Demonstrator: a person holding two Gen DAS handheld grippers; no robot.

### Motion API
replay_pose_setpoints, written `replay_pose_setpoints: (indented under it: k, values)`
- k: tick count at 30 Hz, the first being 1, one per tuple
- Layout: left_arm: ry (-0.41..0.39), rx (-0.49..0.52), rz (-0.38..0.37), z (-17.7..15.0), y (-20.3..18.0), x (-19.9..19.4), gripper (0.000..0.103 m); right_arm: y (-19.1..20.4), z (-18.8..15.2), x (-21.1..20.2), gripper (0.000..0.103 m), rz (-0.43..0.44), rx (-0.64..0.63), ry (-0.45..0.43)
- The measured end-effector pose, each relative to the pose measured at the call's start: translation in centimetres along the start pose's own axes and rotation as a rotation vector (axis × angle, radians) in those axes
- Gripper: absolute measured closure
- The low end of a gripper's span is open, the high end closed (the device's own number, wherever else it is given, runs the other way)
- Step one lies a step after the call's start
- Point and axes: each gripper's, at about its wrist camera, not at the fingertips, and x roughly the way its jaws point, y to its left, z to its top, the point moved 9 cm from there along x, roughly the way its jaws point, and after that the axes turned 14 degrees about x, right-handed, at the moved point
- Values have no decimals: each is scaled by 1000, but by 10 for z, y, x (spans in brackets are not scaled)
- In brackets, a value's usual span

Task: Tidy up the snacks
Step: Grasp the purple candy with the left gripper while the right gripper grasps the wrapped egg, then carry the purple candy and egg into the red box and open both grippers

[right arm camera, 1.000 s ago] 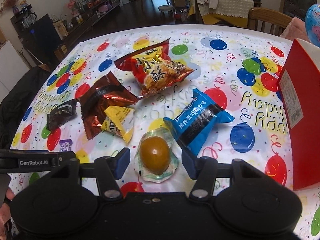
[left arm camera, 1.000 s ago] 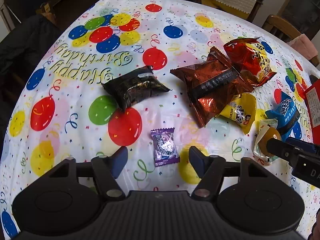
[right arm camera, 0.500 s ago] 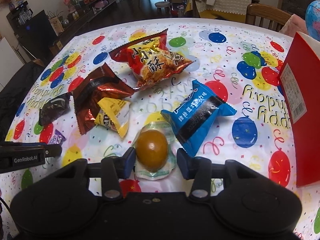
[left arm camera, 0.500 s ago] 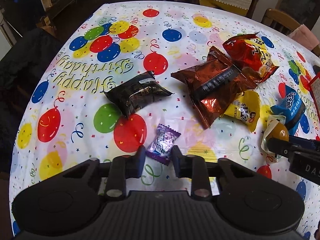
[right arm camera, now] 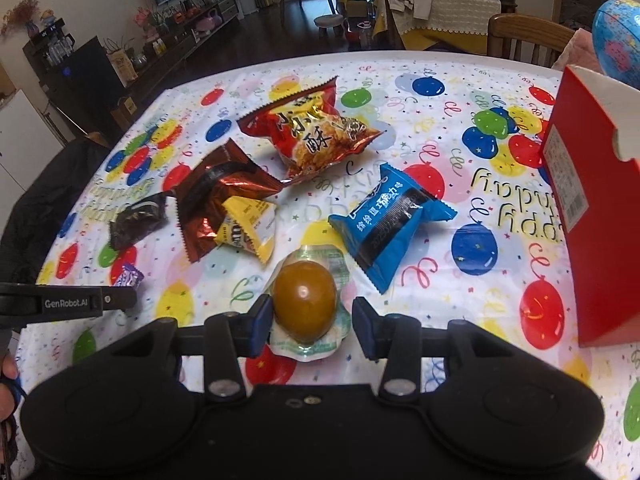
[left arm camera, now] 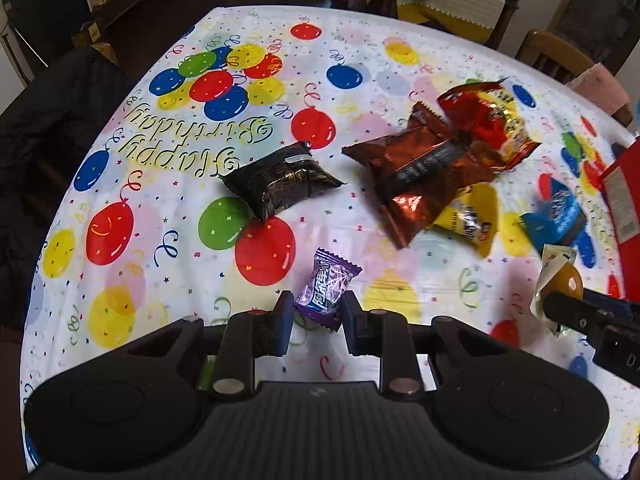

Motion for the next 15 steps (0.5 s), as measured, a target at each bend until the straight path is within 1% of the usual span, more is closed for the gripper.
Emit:
replay_pose_setpoints:
  k: [7,15]
  values:
    - [-27,2,-35,4,-14,-29,78,0,-1,-33,61,8,-10,-18]
    - [-93,41,-72,16,-45,-69,78,-11,6,-76,61,22,-1,-64]
